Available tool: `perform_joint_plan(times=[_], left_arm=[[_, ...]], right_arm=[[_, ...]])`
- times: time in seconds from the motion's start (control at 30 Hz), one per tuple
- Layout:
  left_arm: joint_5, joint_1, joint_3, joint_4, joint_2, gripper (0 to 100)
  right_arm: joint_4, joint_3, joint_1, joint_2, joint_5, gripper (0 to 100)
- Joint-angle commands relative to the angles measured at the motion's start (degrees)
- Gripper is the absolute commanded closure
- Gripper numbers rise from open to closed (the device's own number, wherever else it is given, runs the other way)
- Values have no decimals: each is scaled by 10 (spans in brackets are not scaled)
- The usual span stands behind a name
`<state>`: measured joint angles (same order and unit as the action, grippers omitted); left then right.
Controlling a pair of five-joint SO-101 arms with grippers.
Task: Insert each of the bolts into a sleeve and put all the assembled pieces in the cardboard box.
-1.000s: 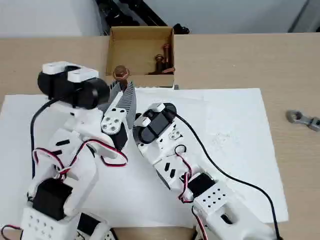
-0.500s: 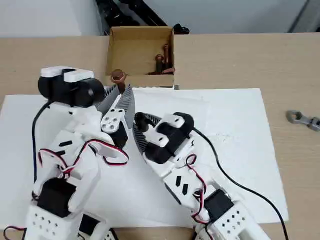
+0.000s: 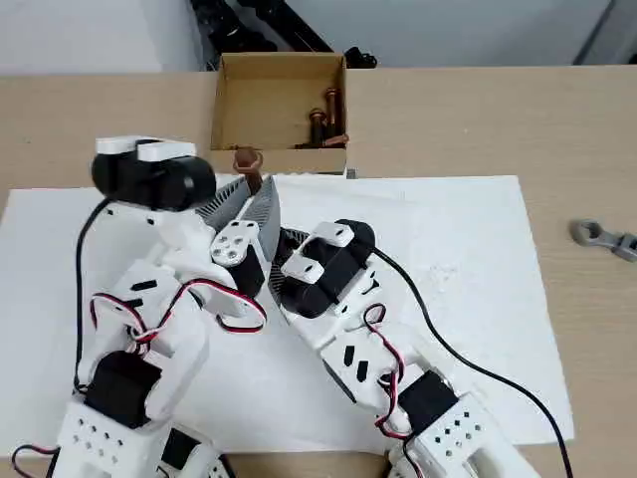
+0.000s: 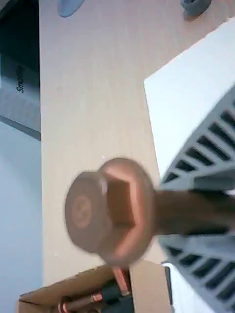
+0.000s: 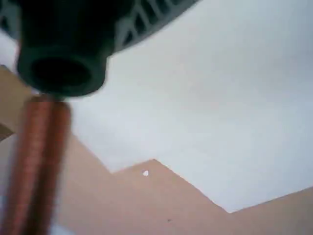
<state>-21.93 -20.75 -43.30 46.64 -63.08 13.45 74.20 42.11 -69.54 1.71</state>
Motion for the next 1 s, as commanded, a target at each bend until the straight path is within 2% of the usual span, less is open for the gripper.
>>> perform_joint_plan(times=[0.0, 0.57, 0.73, 0.97], left_arm=[[-4, -2, -7, -3, -7, 995], [1, -1, -49, -5, -7, 991], [12, 0, -45, 69, -8, 834], [41, 0, 11, 164, -7, 793]], right_arm=[[-16, -8, 1, 1, 6, 996], [-16, -9, 3, 1, 7, 996], [-16, -9, 3, 1, 7, 996], [-16, -9, 3, 1, 7, 996]])
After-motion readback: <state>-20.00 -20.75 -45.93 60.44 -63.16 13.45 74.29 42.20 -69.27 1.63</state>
